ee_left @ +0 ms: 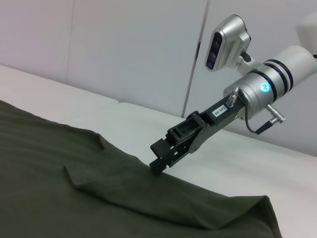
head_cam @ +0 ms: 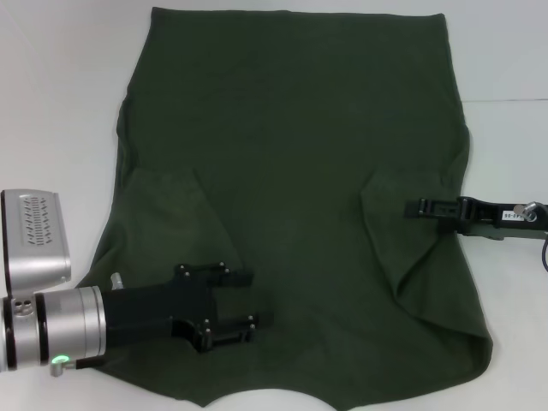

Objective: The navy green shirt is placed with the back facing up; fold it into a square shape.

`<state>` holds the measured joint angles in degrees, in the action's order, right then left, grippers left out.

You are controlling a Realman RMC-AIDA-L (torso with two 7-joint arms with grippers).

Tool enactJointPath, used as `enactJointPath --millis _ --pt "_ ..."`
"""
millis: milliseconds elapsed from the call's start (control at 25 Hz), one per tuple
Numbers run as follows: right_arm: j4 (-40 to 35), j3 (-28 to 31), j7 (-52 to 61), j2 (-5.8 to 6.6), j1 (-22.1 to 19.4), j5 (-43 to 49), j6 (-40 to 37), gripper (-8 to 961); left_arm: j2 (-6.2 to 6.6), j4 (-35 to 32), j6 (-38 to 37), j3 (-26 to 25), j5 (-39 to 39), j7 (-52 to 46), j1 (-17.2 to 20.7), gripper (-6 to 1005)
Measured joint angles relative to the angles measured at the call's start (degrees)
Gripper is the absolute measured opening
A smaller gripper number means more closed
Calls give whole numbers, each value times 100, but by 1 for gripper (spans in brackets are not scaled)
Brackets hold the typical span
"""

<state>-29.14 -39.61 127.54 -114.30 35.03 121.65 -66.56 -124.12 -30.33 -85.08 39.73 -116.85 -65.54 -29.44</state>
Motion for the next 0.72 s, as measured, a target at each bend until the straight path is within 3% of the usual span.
enactJointPath --millis 200,440,720 --pt "-26 48 -38 27 -38 -4 -104 920 2 -1 0 -2 11 -5 0 667" --pt "-32 470 -612 82 -113 -86 -879 908 3 -68 -57 -80 1 -403 116 666" --pt "33 852 -2068 -94 -511 -800 -1904 894 16 -429 -550 -587 -22 -1238 444 663"
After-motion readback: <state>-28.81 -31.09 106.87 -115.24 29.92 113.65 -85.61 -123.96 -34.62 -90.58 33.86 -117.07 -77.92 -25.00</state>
